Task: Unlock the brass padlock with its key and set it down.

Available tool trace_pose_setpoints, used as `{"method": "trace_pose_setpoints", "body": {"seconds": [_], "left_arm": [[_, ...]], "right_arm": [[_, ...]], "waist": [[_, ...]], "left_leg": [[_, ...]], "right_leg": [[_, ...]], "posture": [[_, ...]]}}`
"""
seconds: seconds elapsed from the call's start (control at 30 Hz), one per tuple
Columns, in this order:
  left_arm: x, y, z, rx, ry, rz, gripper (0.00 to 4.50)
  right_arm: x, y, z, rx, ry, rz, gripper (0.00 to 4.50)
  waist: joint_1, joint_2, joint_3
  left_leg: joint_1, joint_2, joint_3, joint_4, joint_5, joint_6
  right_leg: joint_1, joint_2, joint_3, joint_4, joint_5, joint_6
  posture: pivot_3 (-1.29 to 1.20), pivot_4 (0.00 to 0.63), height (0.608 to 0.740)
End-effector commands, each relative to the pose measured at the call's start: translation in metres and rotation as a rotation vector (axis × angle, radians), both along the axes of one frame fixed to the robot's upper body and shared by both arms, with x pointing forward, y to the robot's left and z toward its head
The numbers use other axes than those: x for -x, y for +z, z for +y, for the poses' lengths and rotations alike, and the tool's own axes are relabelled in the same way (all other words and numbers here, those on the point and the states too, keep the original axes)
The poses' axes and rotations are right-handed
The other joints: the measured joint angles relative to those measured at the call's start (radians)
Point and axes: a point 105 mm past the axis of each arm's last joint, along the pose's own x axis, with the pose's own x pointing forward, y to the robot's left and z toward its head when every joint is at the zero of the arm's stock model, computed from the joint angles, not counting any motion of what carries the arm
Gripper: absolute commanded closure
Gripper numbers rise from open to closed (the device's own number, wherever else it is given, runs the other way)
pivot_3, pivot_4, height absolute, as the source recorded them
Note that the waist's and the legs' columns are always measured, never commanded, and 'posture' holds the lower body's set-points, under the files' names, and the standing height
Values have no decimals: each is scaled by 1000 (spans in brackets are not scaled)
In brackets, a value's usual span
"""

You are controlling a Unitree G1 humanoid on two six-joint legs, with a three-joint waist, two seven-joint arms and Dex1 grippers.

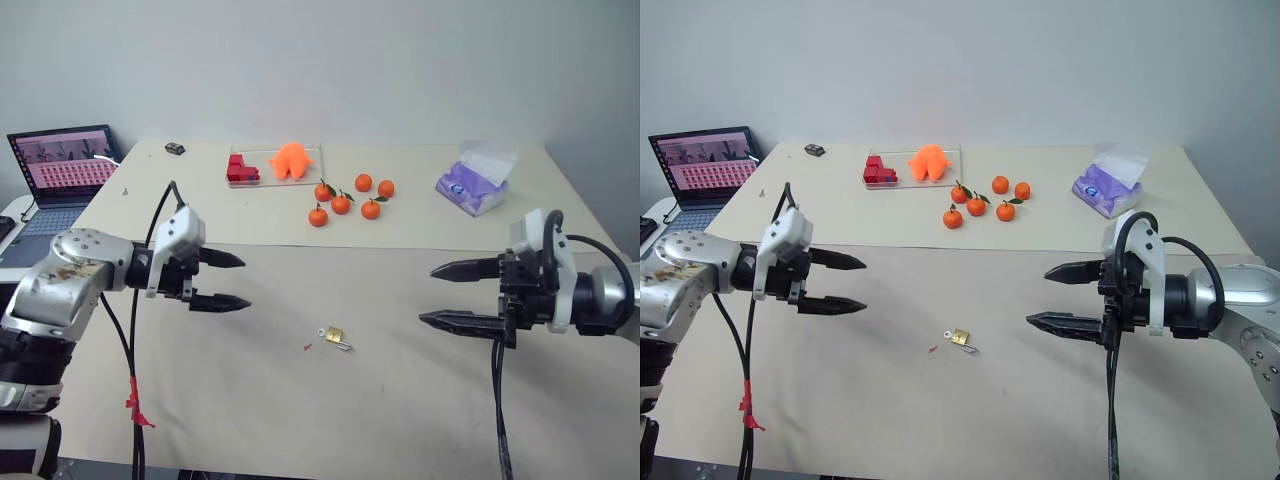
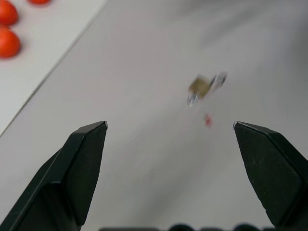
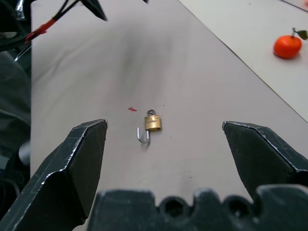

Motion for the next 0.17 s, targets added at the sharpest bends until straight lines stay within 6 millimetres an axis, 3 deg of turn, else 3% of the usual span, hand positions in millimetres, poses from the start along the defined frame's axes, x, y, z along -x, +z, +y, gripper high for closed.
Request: {"method": "trace_pose_setpoints", "body": {"seconds": [0.03,0.17], "left_arm": [[2,21,-7,68,20,-78,9],[-2,19,-12,73,48,-112,9]], "right_arm": [[-3,14,-3,-24,-30,-74,0],[-7,16,-5,-21,-40,-83,0]], "waist": [[-1,1,0],[-4,2,1]], "left_leg": [[0,0,0,0,0,0],[0,0,0,1,-1,2]], "right_leg": [[0,0,0,0,0,0],[0,0,1,0,0,0]], "posture": [[0,150,661],[0,150,661]]}}
